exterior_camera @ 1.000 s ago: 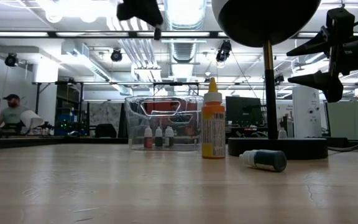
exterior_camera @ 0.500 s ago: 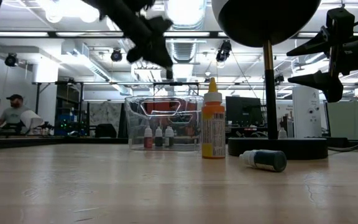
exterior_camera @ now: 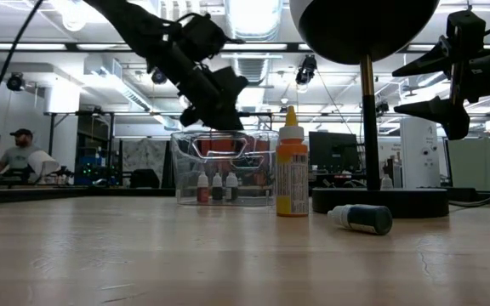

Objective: Pick & Place food coloring
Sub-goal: Put the small red food coloring bottle into the transparent bin

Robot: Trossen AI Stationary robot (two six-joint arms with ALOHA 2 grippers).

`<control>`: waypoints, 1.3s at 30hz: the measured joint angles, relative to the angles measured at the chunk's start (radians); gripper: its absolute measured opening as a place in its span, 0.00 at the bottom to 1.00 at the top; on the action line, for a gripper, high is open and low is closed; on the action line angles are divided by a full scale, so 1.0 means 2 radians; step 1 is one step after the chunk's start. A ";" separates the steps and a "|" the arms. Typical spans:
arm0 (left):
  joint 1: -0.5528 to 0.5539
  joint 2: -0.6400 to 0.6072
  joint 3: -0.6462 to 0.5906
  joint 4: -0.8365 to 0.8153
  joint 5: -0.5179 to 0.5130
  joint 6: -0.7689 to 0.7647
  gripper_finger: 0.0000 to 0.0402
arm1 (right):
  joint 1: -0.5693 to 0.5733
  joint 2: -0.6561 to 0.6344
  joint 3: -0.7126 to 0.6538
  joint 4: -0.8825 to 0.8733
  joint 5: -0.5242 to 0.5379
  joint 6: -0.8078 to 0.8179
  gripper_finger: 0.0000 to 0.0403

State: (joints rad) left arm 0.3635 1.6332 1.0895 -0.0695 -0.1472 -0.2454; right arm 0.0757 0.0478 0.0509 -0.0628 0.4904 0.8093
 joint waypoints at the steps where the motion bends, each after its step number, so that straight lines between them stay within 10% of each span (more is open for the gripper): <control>1: 0.000 0.007 0.004 0.001 0.002 -0.002 0.10 | 0.000 0.000 0.000 0.000 0.000 0.000 0.75; 39: 0.004 0.104 -0.005 0.052 0.012 -0.010 0.10 | 0.000 0.000 0.000 0.000 0.000 0.000 0.75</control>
State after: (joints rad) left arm 0.3710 1.8408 1.0801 0.0349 -0.1234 -0.2651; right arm 0.0757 0.0483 0.0509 -0.0628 0.4904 0.8093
